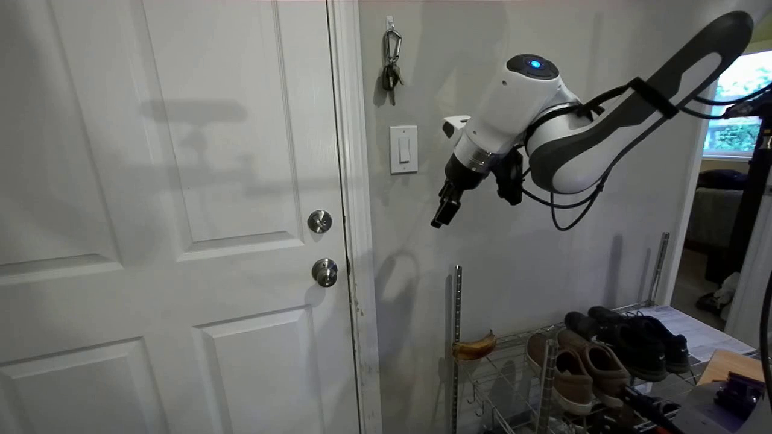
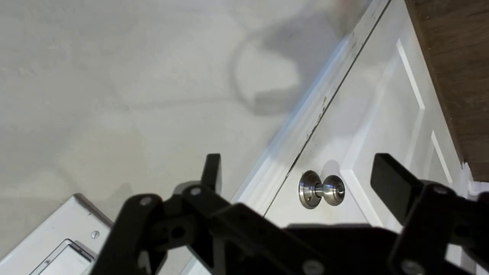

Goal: Flip the switch

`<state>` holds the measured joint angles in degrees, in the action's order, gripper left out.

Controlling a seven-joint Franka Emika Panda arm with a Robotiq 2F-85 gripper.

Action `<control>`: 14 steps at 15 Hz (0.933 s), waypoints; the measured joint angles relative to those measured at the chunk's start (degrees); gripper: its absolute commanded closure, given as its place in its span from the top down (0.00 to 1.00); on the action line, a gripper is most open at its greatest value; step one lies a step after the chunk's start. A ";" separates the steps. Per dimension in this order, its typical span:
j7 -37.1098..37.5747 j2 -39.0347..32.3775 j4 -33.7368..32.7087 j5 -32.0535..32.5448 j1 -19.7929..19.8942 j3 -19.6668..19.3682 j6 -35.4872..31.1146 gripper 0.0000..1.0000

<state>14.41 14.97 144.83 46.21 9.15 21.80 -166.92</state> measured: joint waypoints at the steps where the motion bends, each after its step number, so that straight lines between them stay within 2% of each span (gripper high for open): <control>1: 0.00 -0.03 0.00 0.00 0.01 0.01 -0.01 1.00; 10: -0.33 0.24 -0.39 0.00 -0.45 -0.22 0.39 1.00; 14: 0.00 -1.12 -3.56 0.94 -0.09 1.96 1.26 1.00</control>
<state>14.40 13.86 141.27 47.15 9.06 23.76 -165.65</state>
